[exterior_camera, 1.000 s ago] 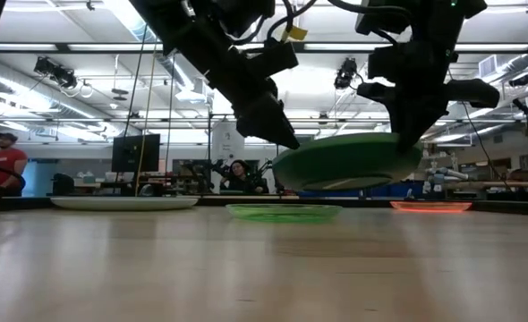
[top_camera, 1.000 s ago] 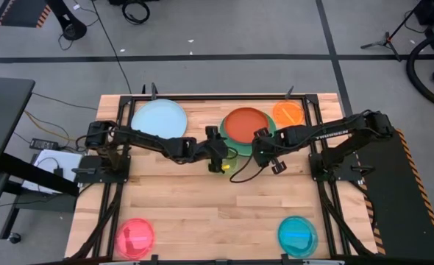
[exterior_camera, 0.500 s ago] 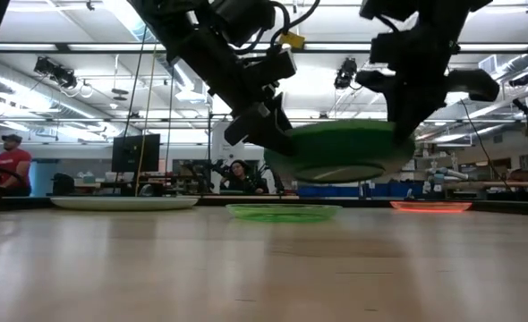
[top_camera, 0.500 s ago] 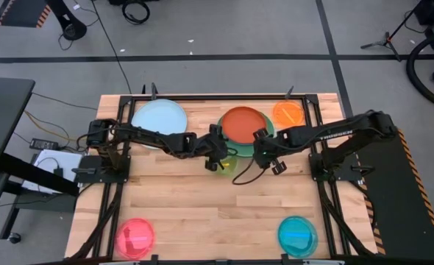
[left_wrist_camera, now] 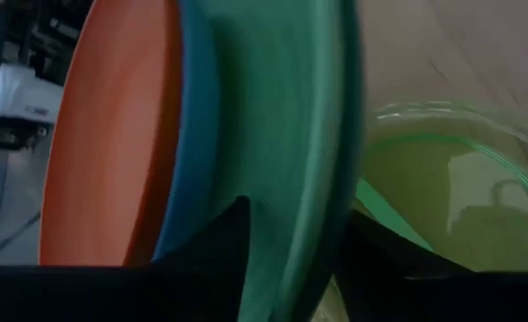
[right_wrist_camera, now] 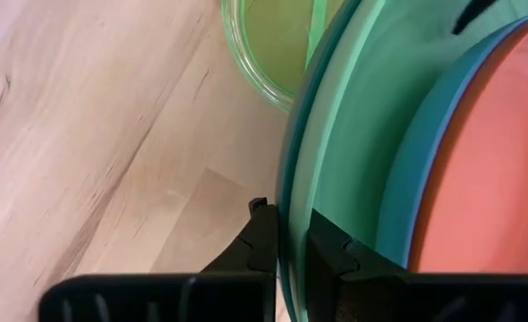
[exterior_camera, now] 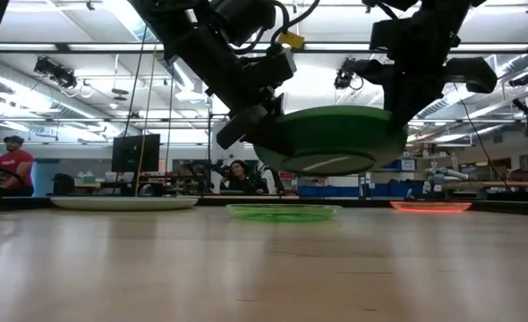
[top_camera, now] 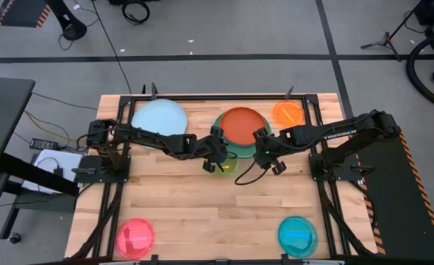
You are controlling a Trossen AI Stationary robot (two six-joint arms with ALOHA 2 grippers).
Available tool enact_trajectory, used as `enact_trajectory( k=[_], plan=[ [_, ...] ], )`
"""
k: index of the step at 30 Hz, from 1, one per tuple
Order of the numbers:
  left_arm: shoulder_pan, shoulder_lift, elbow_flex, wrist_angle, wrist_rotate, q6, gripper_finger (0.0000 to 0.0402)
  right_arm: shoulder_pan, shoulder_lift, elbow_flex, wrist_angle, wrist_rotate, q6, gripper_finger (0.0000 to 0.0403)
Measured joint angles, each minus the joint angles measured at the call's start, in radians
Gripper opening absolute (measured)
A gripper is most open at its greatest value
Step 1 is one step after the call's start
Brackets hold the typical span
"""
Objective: Stack plastic plates
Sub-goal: Stack the large pile of plates on the large sky blue plate
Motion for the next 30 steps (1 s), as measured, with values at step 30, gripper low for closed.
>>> enact_trajectory(
  k=[30],
  plan=[
    [0.045,-0.14,0.0,-0.607,-0.39,-0.301,0.005,0.008,-0.059,0.002,0.043,0.073,0.034,0.0168]
  ],
)
